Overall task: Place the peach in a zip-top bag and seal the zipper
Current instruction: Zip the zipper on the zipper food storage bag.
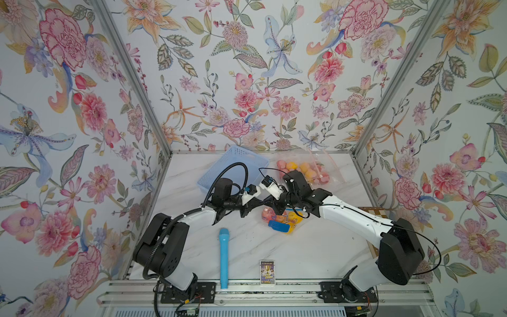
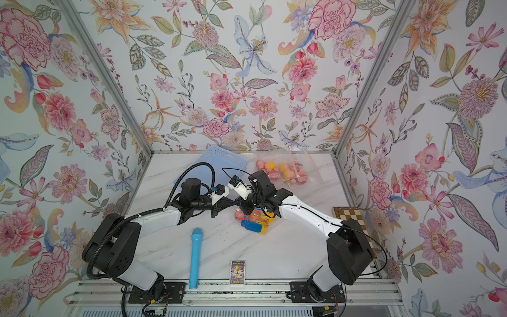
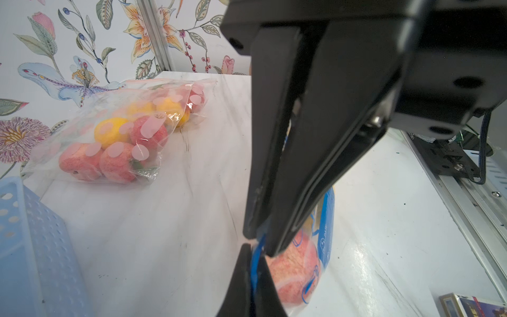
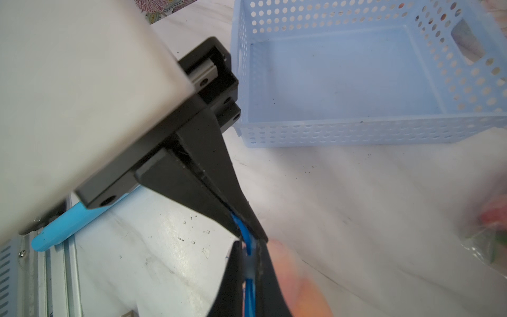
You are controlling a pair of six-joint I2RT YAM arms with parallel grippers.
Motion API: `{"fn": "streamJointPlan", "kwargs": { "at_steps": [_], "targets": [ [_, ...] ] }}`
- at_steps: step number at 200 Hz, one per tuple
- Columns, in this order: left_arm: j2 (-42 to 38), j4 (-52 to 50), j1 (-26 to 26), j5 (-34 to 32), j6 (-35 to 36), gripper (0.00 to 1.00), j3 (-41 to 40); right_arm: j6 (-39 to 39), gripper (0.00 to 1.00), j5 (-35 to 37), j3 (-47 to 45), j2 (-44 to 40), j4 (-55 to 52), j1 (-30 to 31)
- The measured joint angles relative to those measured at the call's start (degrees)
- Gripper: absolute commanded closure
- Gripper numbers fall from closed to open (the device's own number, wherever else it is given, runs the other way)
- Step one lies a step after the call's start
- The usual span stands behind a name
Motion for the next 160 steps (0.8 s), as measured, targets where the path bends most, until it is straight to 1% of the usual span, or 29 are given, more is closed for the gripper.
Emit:
{"fn": "streamJointPlan", "kwargs": {
  "at_steps": [43, 81, 160],
  "targets": [
    [-2.32, 0.13, 1.53, -0.81, -0.02, 1.0, -0.9, 0.02, 0.94, 1.9, -1.66, -3.19, 0.02, -0.11],
    [-2.91, 1.95, 1.73, -2.43, -1.11, 1.0, -2.29, 0.28, 0.95, 3.52, -3.93, -5.2, 0.04, -0.35],
    [-3.06, 7.45, 2.27, -10.12, -5.16, 1.0, -4.55, 3.67, 0.95, 8.15, -10.32, -12.33, 0.04, -1.62]
  ]
}}
